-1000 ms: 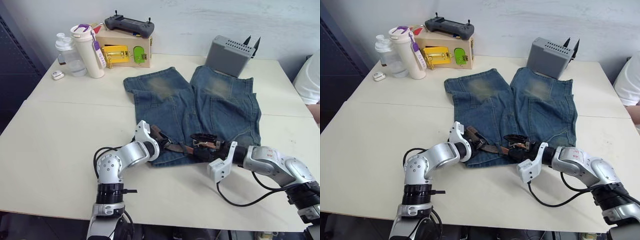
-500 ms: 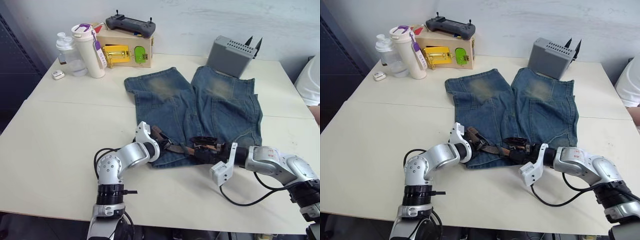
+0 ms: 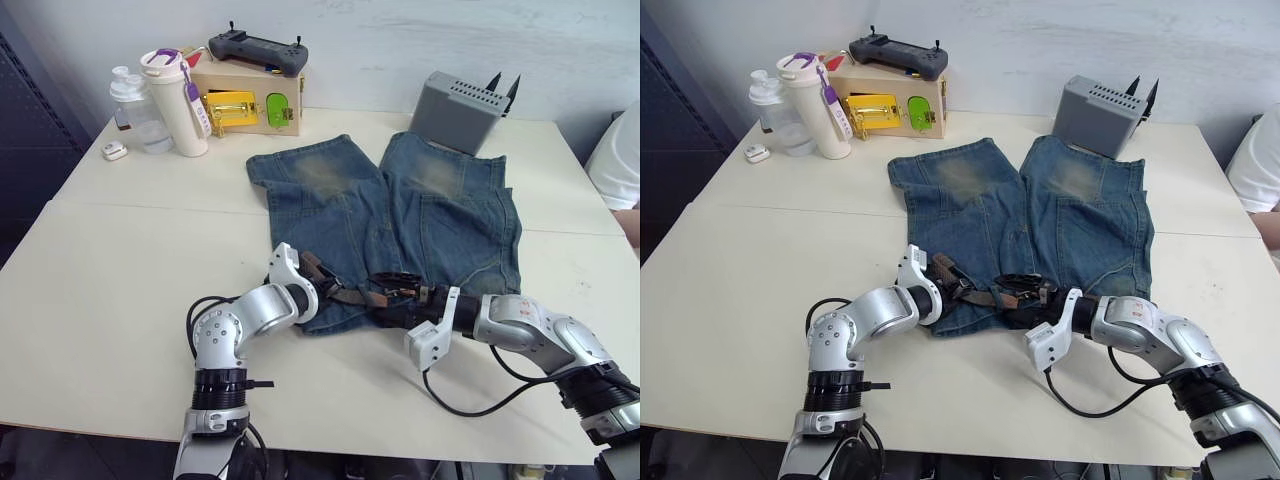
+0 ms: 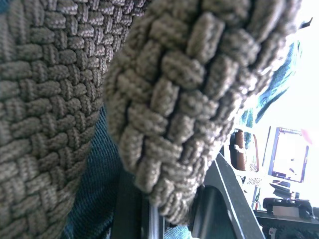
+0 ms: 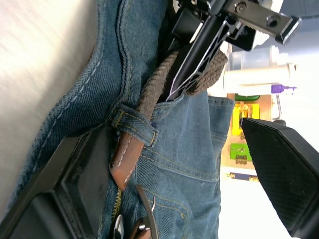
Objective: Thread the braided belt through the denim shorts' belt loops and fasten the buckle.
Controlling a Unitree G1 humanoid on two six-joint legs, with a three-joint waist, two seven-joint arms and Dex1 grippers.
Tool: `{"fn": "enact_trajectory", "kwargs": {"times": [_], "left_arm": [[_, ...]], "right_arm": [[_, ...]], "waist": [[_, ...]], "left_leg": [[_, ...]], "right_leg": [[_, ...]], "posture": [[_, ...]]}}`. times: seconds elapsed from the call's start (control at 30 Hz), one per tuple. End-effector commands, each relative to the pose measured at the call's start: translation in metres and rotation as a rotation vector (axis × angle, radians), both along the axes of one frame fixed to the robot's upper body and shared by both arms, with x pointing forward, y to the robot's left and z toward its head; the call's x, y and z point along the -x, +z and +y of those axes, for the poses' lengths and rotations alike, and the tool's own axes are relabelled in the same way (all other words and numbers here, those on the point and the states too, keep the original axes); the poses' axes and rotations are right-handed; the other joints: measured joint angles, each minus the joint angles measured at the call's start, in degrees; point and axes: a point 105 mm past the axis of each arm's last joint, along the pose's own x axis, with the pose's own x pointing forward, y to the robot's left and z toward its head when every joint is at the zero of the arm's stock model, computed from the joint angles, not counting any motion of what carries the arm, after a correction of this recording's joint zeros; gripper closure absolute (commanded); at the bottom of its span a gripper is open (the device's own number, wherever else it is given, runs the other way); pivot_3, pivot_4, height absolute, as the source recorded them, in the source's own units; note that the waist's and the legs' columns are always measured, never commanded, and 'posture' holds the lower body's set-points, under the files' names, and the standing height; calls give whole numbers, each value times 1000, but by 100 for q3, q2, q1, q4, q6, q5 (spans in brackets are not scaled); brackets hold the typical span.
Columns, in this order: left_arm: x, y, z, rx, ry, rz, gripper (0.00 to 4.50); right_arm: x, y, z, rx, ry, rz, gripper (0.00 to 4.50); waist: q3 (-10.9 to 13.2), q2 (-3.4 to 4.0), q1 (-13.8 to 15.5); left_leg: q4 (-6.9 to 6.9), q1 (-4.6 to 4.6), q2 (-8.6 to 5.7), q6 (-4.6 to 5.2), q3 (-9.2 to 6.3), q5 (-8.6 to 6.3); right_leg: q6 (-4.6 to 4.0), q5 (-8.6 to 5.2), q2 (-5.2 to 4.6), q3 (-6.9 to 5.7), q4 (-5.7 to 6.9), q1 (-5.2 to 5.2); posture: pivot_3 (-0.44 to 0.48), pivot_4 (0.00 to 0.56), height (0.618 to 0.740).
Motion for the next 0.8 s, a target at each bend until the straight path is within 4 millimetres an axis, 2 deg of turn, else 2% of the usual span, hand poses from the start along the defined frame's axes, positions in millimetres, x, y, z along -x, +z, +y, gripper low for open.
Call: {"fn": "enact_trajectory", "kwargs": {"times": [0.03, 0.27, 0.3, 0.33, 0.37, 0.4, 0.43, 0.63, 0.8], "left_arm": [[10, -19, -7, -34, -49, 64, 4500], [9, -20, -8, -40, -57, 60, 4500], [9, -20, -8, -41, -58, 60, 4500], [9, -20, -8, -41, -59, 60, 4500], [9, -20, -8, -42, -59, 59, 4500], [9, -20, -8, -42, -59, 59, 4500], [10, -20, -8, -43, -59, 59, 4500], [9, -19, -7, -45, -57, 57, 4500], [3, -6, -3, -44, -66, -25, 4500]], "right_arm": [[-11, -3, -21, 24, -104, 31, 91], [-13, 11, -15, -33, -103, 42, 91], [-13, 10, -15, -32, -103, 44, 586], [-13, 10, -15, -32, -107, 49, 735], [-13, 9, -15, -32, -111, 52, 1144], [-13, 9, -16, -32, -114, 55, 1800], [-13, 9, -16, -33, -116, 58, 2238], [-13, 12, -19, -41, -124, 76, 4448], [-12, 16, -18, -23, -111, 73, 4448]], "waist": [[0, 0, 1], [3, 5, 9], [3, 5, 11], [4, 7, 12], [5, 8, 12], [5, 8, 13], [6, 10, 14], [10, 16, 15], [13, 21, 20]], "left_leg": [[0, -1, 0, 0, 0, 0], [0, -4, -1, 0, -4, 0], [0, -5, -1, 0, -5, 0], [1, -5, -1, 1, -6, 0], [1, -6, -1, 0, -6, 0], [1, -6, -1, 0, -6, 0], [0, -7, -1, 0, -6, 0], [-3, -10, -1, 0, -11, 0], [-2, -12, -2, 0, -12, 0]], "right_leg": [[0, 0, 0, -1, -1, 0], [0, 0, -1, -4, -2, 0], [0, 0, -1, -4, -2, 0], [0, 0, -1, -5, -2, 0], [1, 0, -1, -5, -3, 0], [1, 0, -2, -5, -3, -1], [1, 1, -2, -5, -3, -1], [1, 0, -2, -10, -8, -2], [1, 0, -2, -11, -8, -2]], "posture": [[0, 150, 735], [0, 150, 735], [0, 150, 735], [0, 150, 735], [0, 150, 735], [0, 150, 735], [0, 150, 735], [0, 150, 735], [0, 150, 735]]}}
